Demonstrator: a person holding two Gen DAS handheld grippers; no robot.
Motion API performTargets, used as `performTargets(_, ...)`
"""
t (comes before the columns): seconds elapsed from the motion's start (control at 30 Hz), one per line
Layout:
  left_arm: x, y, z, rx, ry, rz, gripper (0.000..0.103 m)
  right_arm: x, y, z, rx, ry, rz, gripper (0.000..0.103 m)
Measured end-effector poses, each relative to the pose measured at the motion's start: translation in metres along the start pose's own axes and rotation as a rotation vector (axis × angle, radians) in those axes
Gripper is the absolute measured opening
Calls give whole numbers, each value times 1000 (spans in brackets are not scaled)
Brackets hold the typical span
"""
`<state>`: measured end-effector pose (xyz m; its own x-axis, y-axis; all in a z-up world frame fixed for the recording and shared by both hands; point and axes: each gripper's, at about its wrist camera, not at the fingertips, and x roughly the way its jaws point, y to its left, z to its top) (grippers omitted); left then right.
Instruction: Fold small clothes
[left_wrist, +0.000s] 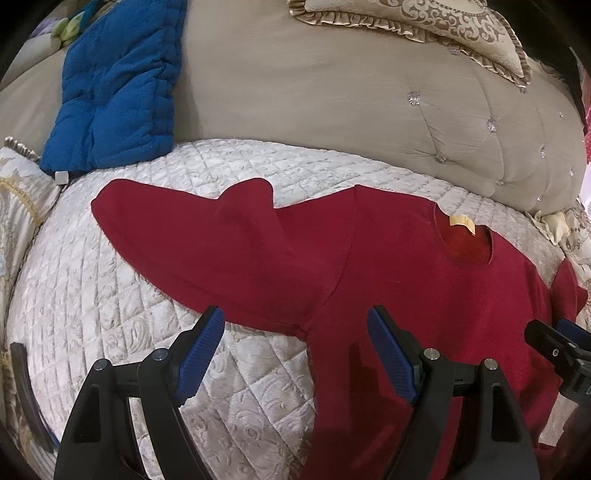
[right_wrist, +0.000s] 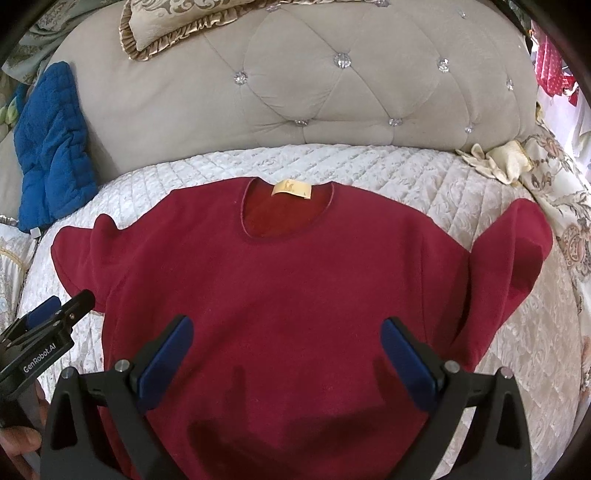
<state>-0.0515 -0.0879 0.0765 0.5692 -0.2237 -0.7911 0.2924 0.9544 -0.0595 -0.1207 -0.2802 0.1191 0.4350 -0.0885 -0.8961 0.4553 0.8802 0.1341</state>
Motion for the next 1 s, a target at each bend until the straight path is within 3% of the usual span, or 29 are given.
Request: performTargets(1.0,14,22,1,-29,24,14,61,18,15,-3,-17,36,-8,103)
